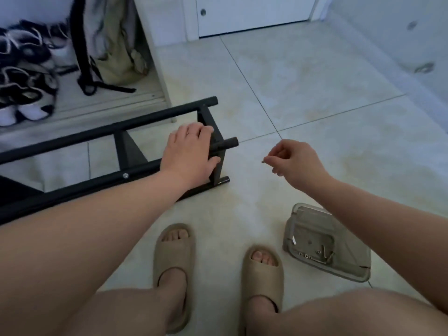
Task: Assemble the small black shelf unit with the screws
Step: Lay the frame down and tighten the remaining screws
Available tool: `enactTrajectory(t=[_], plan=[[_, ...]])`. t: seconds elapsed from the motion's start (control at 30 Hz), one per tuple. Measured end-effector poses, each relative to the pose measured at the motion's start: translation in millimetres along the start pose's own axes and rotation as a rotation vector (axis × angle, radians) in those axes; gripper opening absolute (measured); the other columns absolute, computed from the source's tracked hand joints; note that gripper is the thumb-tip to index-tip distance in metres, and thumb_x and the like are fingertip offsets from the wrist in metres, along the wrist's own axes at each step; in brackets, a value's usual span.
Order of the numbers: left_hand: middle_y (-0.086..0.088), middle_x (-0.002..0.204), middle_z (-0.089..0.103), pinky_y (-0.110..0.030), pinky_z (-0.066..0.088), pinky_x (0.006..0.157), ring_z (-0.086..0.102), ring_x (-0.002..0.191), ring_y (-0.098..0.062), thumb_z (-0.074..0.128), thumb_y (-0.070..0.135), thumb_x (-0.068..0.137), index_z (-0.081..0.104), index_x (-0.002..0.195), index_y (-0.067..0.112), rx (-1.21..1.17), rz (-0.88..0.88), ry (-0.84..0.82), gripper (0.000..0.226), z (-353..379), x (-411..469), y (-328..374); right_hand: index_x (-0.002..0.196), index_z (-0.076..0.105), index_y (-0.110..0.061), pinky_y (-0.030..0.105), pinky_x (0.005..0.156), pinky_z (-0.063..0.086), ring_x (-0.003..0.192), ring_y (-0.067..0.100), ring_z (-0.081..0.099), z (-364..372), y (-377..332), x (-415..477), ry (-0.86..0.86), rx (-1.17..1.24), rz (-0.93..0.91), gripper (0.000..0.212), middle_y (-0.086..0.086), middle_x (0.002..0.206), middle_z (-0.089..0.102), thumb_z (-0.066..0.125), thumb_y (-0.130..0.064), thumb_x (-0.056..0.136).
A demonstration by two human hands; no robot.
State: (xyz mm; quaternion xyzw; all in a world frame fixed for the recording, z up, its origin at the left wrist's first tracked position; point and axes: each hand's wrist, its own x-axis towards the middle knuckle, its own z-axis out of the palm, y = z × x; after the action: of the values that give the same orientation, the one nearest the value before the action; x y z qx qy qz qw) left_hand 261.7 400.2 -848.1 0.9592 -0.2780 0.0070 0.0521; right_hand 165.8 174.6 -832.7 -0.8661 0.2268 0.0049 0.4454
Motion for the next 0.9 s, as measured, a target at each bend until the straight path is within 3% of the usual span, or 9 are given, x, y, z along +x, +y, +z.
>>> enactTrajectory(t=[0.13, 0.2, 0.27, 0.4, 0.5, 0.6, 0.7, 0.8, 0.9], plan=[[-0.007, 0.123, 0.059, -0.043, 0.048, 0.087, 0.057, 0.109, -0.030, 0.033, 0.061, 0.101, 0.045, 0.131, 0.022, -0.008, -0.216, -0.354, 0.051, 0.3, -22.3, -58.5, 0.080, 0.068, -0.019, 0.043, 0.068, 0.060, 0.074, 0.024, 0.072, 27.7, -43.4, 2.9, -0.060, 0.013, 0.011, 0.009, 0.000, 0.068, 0.072, 0.072, -0.016, 0.088], [-0.006, 0.106, 0.062, -0.040, 0.048, 0.074, 0.059, 0.091, -0.026, 0.029, 0.058, 0.103, 0.049, 0.114, 0.021, -0.007, -0.241, -0.383, 0.044, 3.1, -32.1, -78.4, 0.082, 0.069, -0.018, 0.046, 0.072, 0.062, 0.077, 0.025, 0.073, 38.7, -55.6, 3.1, -0.081, -0.014, 0.012, 0.007, -0.001, 0.067, 0.073, 0.070, -0.015, 0.088], [-0.003, 0.092, 0.059, -0.039, 0.045, 0.068, 0.056, 0.083, -0.024, 0.028, 0.056, 0.104, 0.049, 0.107, 0.021, -0.003, -0.217, -0.386, 0.041, 4.4, -39.0, -88.3, 0.082, 0.069, -0.018, 0.039, 0.066, 0.061, 0.073, 0.022, 0.073, 47.9, -61.9, 1.4, -0.098, -0.042, 0.013, 0.007, -0.002, 0.066, 0.073, 0.068, -0.014, 0.088], [0.002, 0.091, 0.056, -0.038, 0.046, 0.071, 0.056, 0.089, -0.024, 0.031, 0.056, 0.104, 0.048, 0.118, 0.027, -0.072, -0.244, -0.491, 0.036, 2.7, -47.5, -98.1, 0.084, 0.068, -0.017, 0.034, 0.064, 0.057, 0.064, 0.008, 0.069, 61.4, -65.1, -3.6, -0.135, -0.080, 0.010, 0.007, -0.004, 0.068, 0.074, 0.066, -0.013, 0.089], [-0.005, 0.118, 0.063, -0.041, 0.047, 0.084, 0.058, 0.106, -0.028, 0.029, 0.056, 0.104, 0.047, 0.131, 0.028, -0.106, -0.280, -0.528, 0.043, 2.7, -52.2, -108.4, 0.083, 0.066, -0.020, 0.037, 0.063, 0.057, 0.071, 0.017, 0.070, 66.4, -65.1, -8.2, -0.174, -0.140, -0.017, 0.008, -0.007, 0.067, 0.073, 0.065, -0.015, 0.090], [-0.007, 0.137, 0.058, -0.045, 0.041, 0.098, 0.053, 0.123, -0.031, 0.025, 0.058, 0.102, 0.044, 0.138, 0.029, -0.100, -0.340, -0.581, 0.050, 2.3, -55.0, -118.9, 0.084, 0.066, -0.021, 0.045, 0.069, 0.059, 0.077, 0.026, 0.071, 70.1, -64.9, -11.0, -0.201, -0.146, -0.031, 0.008, -0.010, 0.068, 0.073, 0.065, -0.016, 0.090], [-0.006, 0.150, 0.048, -0.047, 0.037, 0.108, 0.045, 0.136, -0.031, 0.023, 0.069, 0.095, 0.040, 0.148, 0.029, -0.120, -0.421, -0.665, 0.068, 1.8, -57.1, -125.0, 0.083, 0.066, -0.023, 0.044, 0.070, 0.059, 0.077, 0.025, 0.070, 75.3, -64.2, -9.9, -0.209, -0.142, -0.052, 0.009, -0.013, 0.068, 0.073, 0.065, -0.017, 0.090], [-0.005, 0.138, 0.056, -0.045, 0.042, 0.104, 0.052, 0.126, -0.029, 0.024, 0.078, 0.091, 0.054, 0.136, 0.023, -0.320, -0.441, -0.590, 0.077, 2.2, -50.1, -113.5, 0.083, 0.066, -0.023, 0.045, 0.076, 0.061, 0.071, 0.012, 0.070, 79.8, -61.2, -8.2, -0.206, -0.121, -0.066, 0.010, -0.011, 0.069, 0.073, 0.065, -0.016, 0.090], [-0.008, 0.107, 0.068, -0.039, 0.049, 0.088, 0.066, 0.094, -0.025, 0.028, 0.070, 0.097, 0.065, 0.107, 0.017, -0.540, -0.421, -0.459, 0.065, 6.2, -29.5, -93.6, 0.083, 0.066, -0.021, 0.047, 0.080, 0.060, 0.075, 0.011, 0.071, 80.9, -55.3, -7.4, -0.213, -0.079, -0.067, 0.010, -0.008, 0.071, 0.074, 0.066, -0.014, 0.090]])
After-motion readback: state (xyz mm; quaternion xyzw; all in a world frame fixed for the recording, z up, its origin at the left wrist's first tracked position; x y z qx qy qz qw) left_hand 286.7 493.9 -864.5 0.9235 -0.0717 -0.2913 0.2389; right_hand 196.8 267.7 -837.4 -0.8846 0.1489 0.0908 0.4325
